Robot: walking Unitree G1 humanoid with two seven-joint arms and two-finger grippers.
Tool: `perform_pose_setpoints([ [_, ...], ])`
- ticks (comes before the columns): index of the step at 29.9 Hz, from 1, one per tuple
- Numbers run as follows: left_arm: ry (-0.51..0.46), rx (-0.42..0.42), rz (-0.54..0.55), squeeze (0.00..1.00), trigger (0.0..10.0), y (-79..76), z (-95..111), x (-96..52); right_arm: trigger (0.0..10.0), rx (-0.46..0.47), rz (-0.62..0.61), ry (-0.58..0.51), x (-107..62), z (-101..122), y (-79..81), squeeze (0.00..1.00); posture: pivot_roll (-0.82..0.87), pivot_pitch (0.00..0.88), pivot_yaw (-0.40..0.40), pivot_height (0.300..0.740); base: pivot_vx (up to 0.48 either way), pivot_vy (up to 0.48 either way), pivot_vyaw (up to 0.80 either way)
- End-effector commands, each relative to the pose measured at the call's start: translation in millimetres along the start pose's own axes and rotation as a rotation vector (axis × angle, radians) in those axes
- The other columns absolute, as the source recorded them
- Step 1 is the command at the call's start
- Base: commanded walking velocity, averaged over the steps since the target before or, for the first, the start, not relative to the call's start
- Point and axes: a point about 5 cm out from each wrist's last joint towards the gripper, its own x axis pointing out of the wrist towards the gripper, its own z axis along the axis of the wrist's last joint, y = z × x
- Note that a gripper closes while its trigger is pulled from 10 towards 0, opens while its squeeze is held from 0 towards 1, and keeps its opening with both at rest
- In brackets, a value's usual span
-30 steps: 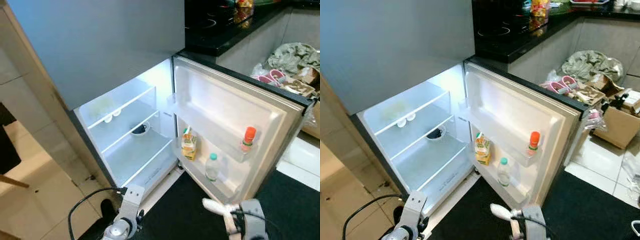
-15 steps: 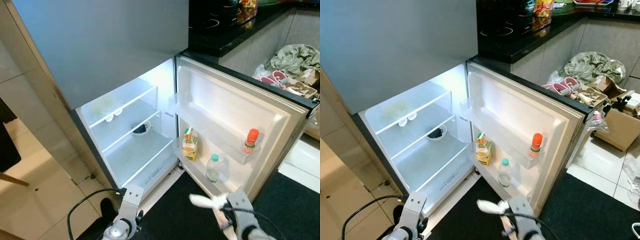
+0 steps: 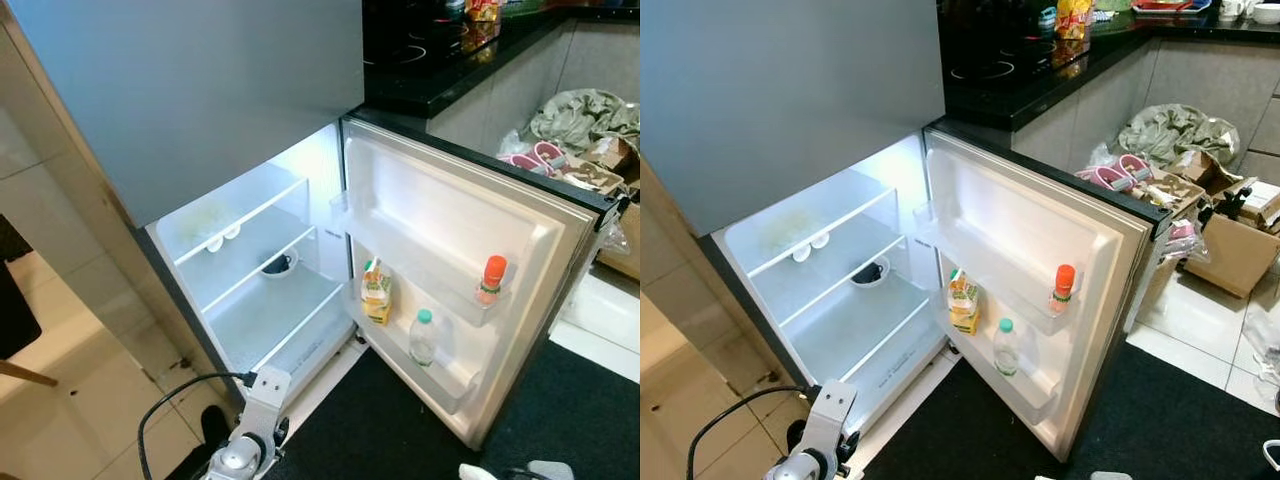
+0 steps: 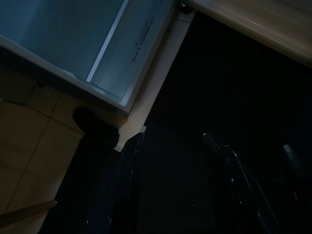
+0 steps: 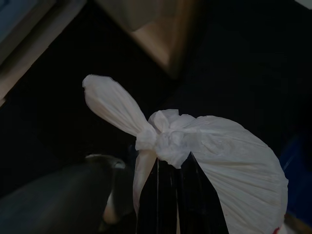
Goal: Restocking fridge
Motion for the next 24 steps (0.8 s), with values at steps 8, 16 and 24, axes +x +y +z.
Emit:
perform_pose_setpoints([
  [8,0.018,0.012,-0.007,0.00,10.0,-1.0,-3.3,-0.3,10.0,0.045,-0.028,0.002,-1.2,-4.0,2.8,0.00,-0.15,0.028,0.123,0.726,0.000,0.000,-0.80],
  [16,0.018,0.011,-0.006,0.00,10.0,0.5,-4.9,-1.2,10.0,0.049,-0.029,0.000,-1.4,-4.9,5.9,0.00,-0.15,0.035,0.127,0.726,0.000,0.000,-0.80],
  [24,0.012,0.012,0.000,0.00,10.0,3.8,-2.1,-0.8,10.0,0.055,-0.032,-0.003,-0.9,-3.8,6.5,0.00,-0.15,0.042,0.131,0.726,0.000,0.000,-0.80],
])
